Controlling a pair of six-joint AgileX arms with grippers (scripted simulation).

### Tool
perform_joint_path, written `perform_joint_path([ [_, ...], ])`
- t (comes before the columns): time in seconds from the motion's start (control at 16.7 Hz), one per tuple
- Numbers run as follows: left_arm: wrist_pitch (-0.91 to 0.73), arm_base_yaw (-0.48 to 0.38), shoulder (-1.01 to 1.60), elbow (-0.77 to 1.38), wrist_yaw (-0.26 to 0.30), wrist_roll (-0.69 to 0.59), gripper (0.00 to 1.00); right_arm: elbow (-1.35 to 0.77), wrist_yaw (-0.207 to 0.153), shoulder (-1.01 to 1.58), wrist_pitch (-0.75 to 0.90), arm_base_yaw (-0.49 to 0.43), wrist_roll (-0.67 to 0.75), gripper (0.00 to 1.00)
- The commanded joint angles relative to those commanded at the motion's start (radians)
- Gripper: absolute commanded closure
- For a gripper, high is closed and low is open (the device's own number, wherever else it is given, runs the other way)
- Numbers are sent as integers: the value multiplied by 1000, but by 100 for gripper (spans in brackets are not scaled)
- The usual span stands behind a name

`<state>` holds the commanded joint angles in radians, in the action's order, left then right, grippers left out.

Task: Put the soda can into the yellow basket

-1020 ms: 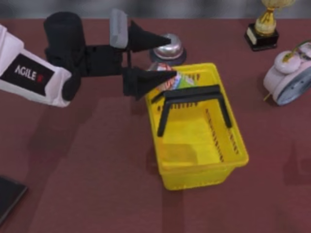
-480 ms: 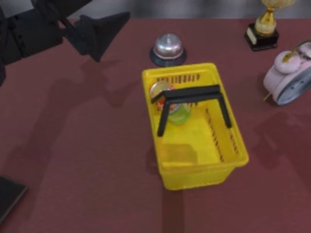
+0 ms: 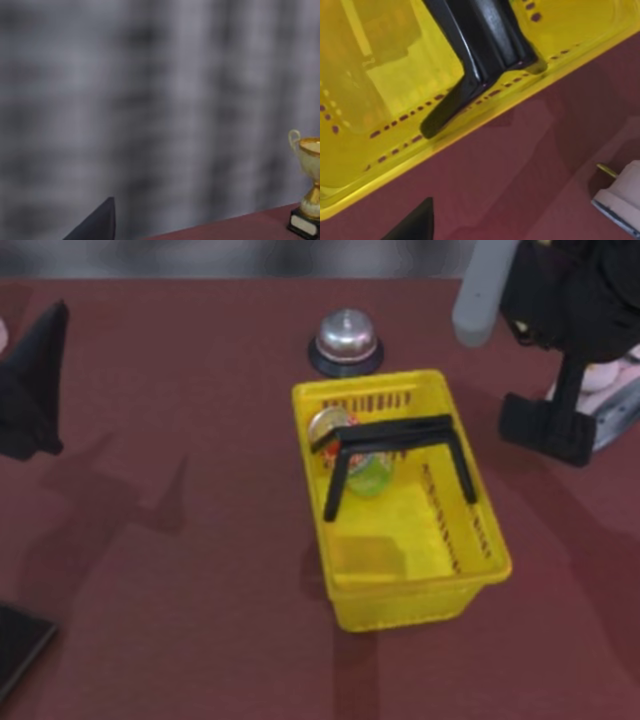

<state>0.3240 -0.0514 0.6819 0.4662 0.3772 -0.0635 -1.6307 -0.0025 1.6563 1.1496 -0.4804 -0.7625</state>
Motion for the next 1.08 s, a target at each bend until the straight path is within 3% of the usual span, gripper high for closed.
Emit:
perform_joint_path([
  [0.3, -190, 47, -449, -277, -237, 38, 0, -424, 2, 425, 274, -116, -186, 0],
  [0.54, -300, 67, -646, -434, -354, 59, 0, -608, 5, 593, 393, -170, -271, 0],
  [0.66, -323, 71, -681, -465, -376, 63, 0, -640, 6, 620, 414, -179, -287, 0],
  [1.08, -324, 71, -682, -466, -377, 64, 0, -623, 6, 618, 400, -178, -289, 0],
])
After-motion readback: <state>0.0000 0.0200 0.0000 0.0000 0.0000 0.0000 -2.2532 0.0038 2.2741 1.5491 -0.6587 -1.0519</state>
